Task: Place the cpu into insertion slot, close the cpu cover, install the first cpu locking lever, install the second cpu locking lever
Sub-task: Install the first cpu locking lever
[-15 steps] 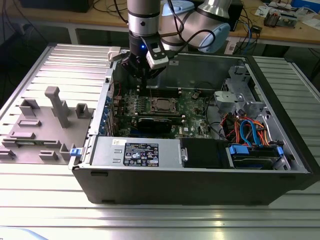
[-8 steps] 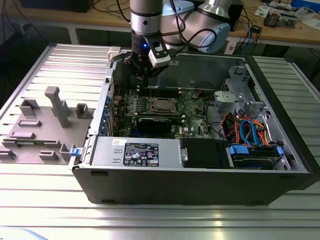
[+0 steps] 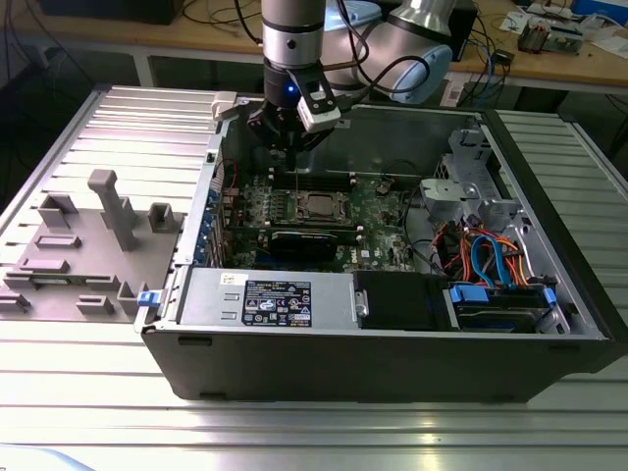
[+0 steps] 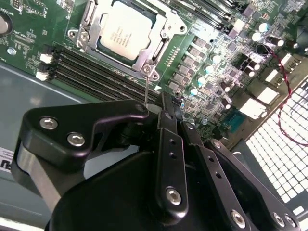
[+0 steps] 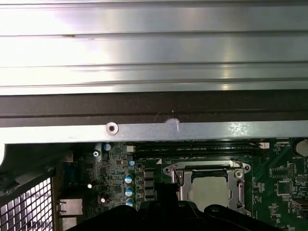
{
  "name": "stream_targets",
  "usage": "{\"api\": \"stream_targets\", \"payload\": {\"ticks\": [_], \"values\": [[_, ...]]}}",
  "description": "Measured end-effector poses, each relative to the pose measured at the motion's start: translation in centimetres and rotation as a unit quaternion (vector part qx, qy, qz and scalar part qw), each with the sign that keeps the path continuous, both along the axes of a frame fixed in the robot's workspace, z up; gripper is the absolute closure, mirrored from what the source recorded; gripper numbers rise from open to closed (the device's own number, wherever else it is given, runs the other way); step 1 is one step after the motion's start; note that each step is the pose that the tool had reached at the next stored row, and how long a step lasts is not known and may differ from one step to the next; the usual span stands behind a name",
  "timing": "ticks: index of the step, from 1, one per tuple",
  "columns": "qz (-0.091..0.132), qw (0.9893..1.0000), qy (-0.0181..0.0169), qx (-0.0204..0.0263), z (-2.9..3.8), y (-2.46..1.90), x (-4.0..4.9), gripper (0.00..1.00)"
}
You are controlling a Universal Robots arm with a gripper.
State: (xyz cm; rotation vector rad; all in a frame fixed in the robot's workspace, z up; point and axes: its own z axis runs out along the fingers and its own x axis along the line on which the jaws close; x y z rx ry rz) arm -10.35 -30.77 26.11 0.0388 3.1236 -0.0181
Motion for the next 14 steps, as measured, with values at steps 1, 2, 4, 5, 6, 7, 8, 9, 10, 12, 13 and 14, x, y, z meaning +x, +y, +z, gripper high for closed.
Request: {"api": "stream_targets", "payload": {"ticks": [1, 2, 4, 5, 6, 7, 8, 9, 10, 12, 13, 14], "values": [[0.0, 1.0, 0.0, 0.0, 0.0, 0.0, 0.13, 0.89], [0.0, 1.0, 0.0, 0.0, 0.0, -0.01, 0.26, 0.89], [0.0, 1.0, 0.0, 0.0, 0.0, 0.0, 0.3, 0.89], [0.0, 1.0, 0.0, 0.0, 0.0, 0.0, 0.31, 0.89], [0.0, 1.0, 0.0, 0.0, 0.0, 0.0, 0.32, 0.89], [0.0, 1.0, 0.0, 0.0, 0.0, 0.0, 0.34, 0.89], [0.0, 1.0, 0.0, 0.0, 0.0, 0.0, 0.39, 0.89], [0.0, 1.0, 0.0, 0.0, 0.0, 0.0, 0.43, 0.89], [0.0, 1.0, 0.0, 0.0, 0.0, 0.0, 0.53, 0.89], [0.0, 1.0, 0.0, 0.0, 0.0, 0.0, 0.55, 0.89], [0.0, 1.0, 0.0, 0.0, 0.0, 0.0, 0.55, 0.89], [0.0, 1.0, 0.0, 0.0, 0.0, 0.0, 0.68, 0.89]]}}
